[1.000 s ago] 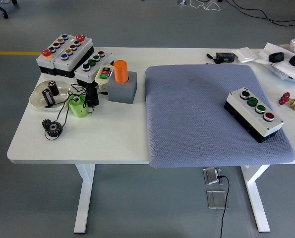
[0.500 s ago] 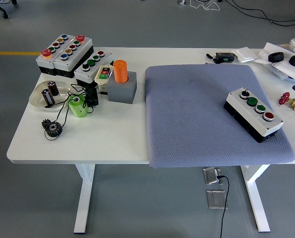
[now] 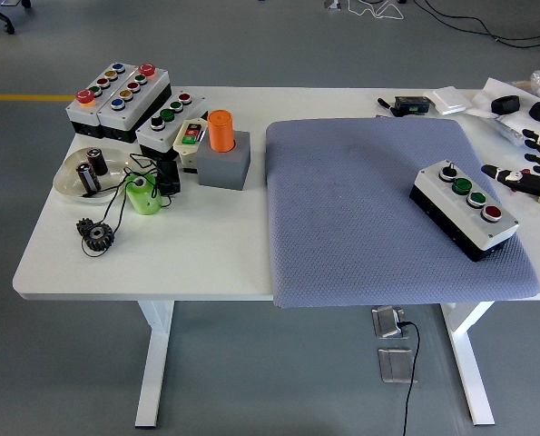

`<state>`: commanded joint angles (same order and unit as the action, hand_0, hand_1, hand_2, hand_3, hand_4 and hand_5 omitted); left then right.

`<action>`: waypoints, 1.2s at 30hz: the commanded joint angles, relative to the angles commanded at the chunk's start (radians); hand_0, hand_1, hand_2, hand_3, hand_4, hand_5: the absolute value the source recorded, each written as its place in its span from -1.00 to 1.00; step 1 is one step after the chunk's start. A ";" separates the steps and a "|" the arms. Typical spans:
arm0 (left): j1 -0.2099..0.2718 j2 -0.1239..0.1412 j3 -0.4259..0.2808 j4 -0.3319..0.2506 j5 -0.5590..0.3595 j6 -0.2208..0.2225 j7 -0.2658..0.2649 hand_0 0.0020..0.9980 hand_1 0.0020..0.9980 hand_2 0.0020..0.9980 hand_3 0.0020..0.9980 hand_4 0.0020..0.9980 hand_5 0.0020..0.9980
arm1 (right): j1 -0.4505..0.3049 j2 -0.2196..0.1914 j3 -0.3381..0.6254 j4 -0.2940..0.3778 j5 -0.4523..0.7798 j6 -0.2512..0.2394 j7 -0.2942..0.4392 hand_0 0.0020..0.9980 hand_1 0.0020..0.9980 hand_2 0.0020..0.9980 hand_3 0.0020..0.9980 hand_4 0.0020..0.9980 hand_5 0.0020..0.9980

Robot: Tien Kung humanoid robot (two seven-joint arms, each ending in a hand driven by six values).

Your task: Pick up the button,place it on the desk,press the button,press the button

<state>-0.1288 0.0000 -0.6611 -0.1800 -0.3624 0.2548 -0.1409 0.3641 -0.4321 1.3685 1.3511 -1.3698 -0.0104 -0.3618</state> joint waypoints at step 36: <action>-0.015 0.000 0.039 0.000 -0.043 0.000 -0.007 0.34 0.46 0.51 0.09 -0.31 0.95 | 0.155 0.084 -0.186 -0.112 -0.338 0.034 -0.135 1.00 0.94 1.00 1.00 0.89 -0.38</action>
<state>-0.1434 0.0000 -0.6220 -0.1800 -0.4056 0.2550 -0.1474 0.5194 -0.3481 1.1822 1.2393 -1.7074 0.0239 -0.4972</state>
